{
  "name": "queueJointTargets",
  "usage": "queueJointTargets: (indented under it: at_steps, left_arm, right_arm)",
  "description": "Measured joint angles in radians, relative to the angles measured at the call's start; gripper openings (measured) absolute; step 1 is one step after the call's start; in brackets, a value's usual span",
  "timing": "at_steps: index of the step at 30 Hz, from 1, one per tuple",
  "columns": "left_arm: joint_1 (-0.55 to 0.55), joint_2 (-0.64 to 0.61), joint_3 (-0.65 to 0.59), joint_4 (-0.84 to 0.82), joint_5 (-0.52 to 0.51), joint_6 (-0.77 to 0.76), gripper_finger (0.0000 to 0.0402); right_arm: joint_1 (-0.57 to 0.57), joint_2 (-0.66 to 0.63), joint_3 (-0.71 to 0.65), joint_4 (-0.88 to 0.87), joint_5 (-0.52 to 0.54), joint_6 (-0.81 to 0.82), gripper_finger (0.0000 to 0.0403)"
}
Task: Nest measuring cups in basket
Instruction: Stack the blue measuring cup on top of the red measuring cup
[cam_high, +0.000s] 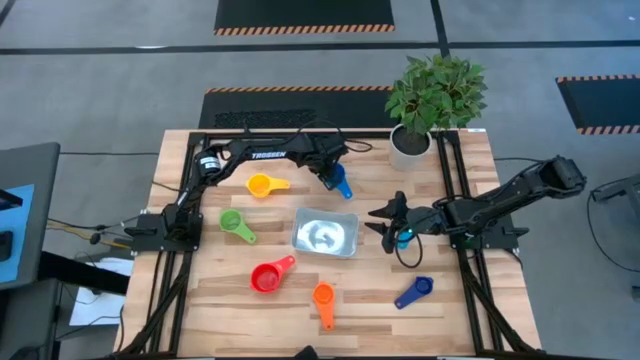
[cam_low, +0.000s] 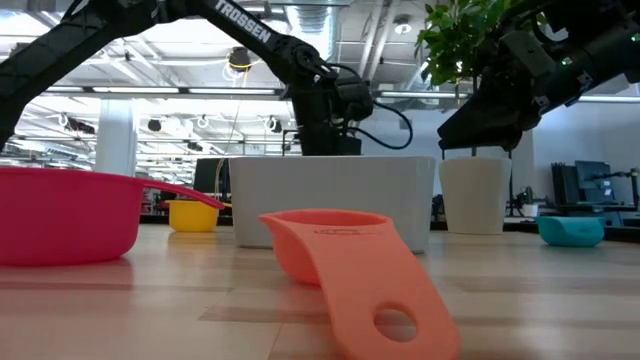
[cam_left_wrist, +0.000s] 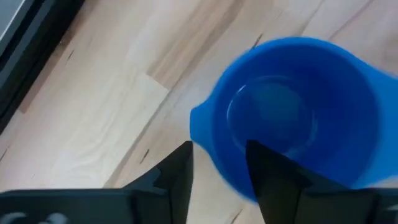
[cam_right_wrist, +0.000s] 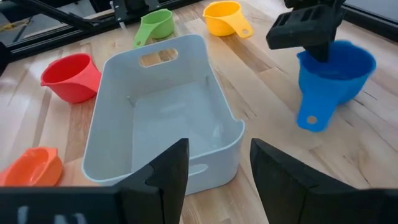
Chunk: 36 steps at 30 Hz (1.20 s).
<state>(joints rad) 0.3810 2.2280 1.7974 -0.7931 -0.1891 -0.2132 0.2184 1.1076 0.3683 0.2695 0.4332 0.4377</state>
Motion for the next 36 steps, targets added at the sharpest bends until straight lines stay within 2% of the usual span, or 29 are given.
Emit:
queueJointTargets:
  at_steps: [4,10,15,21,25,29,36]
  left_arm:
    - [0.001,-0.001,-0.003,0.021,-0.009,0.003,0.0096]
    - [-0.010,-0.036,0.004,0.007,-0.012,-0.002,0.0009]
    - [-0.057,-0.118,0.004,-0.031,-0.107,-0.037,0.0004]
    - [-0.163,-0.284,0.005,-0.159,-0.229,-0.131,0.0002]
    - [-0.293,-0.417,-0.012,-0.303,-0.314,-0.327,0.0001]
    - [-0.467,-0.492,-0.050,-0.442,-0.359,-0.659,0.0001]
    - [-0.752,-0.497,-0.086,-0.518,-0.278,-1.243,0.0000]
  right_arm:
    - [0.000,0.000,0.000,0.000,0.000,0.000,0.0192]
    - [0.000,0.000,0.000,0.000,0.000,0.000,0.0196]
    - [0.000,0.000,0.000,-0.008,0.000,0.000,0.0191]
    - [0.000,0.000,0.000,-0.034,0.001,0.007,0.0182]
    - [0.008,0.000,0.000,-0.037,0.000,0.010,0.0179]
    - [0.018,0.000,0.000,-0.036,-0.001,0.010,0.0179]
    - [0.016,0.000,0.000,-0.016,-0.001,0.010,0.0186]
